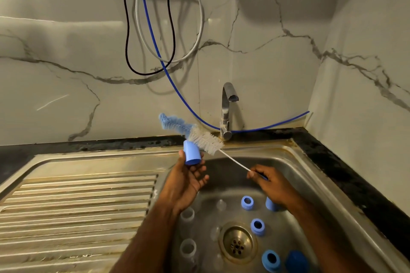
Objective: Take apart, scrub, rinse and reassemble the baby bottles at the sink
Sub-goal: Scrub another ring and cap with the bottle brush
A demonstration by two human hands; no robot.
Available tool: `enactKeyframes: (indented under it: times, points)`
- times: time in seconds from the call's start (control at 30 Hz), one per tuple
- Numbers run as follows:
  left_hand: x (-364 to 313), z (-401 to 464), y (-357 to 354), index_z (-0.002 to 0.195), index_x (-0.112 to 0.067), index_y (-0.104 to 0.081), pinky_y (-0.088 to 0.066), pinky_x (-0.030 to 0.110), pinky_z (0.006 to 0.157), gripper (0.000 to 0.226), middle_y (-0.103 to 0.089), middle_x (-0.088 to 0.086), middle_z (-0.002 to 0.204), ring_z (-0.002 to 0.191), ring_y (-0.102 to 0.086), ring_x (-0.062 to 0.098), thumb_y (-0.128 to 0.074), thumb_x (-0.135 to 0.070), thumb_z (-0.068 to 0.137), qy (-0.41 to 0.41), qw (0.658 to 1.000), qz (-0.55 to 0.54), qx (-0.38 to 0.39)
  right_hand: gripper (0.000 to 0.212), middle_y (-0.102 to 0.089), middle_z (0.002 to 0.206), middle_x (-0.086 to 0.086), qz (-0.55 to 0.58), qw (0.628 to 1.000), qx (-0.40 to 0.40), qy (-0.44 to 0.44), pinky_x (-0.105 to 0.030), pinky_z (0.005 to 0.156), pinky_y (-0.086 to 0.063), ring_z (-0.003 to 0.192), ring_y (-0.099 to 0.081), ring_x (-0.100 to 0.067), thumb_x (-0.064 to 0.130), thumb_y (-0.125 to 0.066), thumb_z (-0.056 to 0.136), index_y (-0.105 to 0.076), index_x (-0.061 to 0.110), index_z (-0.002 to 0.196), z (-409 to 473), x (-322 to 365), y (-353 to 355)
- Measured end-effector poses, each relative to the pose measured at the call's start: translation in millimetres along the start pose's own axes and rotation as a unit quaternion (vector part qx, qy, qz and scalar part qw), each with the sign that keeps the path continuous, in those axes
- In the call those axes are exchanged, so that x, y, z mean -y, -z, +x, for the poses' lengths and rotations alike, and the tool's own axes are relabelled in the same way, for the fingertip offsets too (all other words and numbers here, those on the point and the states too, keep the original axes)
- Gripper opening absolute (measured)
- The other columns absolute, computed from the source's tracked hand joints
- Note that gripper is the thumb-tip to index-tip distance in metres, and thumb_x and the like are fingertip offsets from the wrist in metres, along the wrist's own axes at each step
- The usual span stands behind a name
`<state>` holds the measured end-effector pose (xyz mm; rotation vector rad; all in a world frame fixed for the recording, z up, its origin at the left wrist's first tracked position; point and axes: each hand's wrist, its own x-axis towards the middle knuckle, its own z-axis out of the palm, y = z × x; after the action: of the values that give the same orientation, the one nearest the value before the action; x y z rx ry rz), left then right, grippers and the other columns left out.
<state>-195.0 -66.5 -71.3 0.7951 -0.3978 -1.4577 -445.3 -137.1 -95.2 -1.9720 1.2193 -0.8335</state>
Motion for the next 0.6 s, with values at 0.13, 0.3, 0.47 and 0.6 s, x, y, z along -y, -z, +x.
enactKeyframes:
  times: [0.13,0.3,0.47,0.6]
  points:
    - [5.7,-2.6,-7.6,0.122,-0.003,-0.062,-0.054,0.033,0.072,0.063,-0.071,0.012,0.09,0.077,-0.064,0.018,-0.037,-0.057,0.102,0.02,1.0,0.01,0.011,0.02,-0.068,0.086,0.01,0.001,0.998,0.043,0.045,-0.041,0.091,-0.053,0.09,-0.065,-0.011,0.027,-0.053,0.103,-0.068,0.028,0.09,-1.9,14.1,-13.4]
    - [0.0,-2.5,-3.4,0.121,-0.005,-0.062,-0.057,0.03,0.065,0.063,-0.071,0.012,0.092,0.073,-0.067,0.016,-0.039,-0.06,0.098,0.016,0.999,-0.008,0.047,0.019,-0.07,0.088,0.008,0.014,1.0,0.012,0.004,-0.04,0.095,-0.053,0.093,-0.065,-0.01,0.025,-0.054,0.102,-0.069,0.029,0.091,-0.5,2.7,-2.5]
    - [7.3,-1.9,-5.9,0.127,-0.008,-0.062,-0.051,0.034,0.076,0.054,-0.075,0.014,0.107,0.083,-0.067,0.018,-0.037,-0.049,0.105,-0.006,0.996,0.086,0.033,0.02,-0.069,0.086,0.009,0.007,0.998,0.05,0.043,-0.037,0.09,-0.052,0.09,-0.065,-0.011,0.023,-0.054,0.102,-0.069,0.026,0.09,-3.7,9.5,-5.8]
    - [11.9,-3.1,-4.8,0.123,-0.009,-0.061,-0.052,0.037,0.075,0.045,-0.073,0.017,0.117,0.088,-0.071,0.022,-0.052,-0.044,0.095,-0.023,0.985,0.169,0.039,0.022,-0.069,0.088,0.01,-0.006,1.0,-0.007,0.004,-0.029,0.086,-0.051,0.089,-0.064,-0.003,0.021,-0.054,0.102,-0.066,0.033,0.088,2.4,1.0,-0.5]
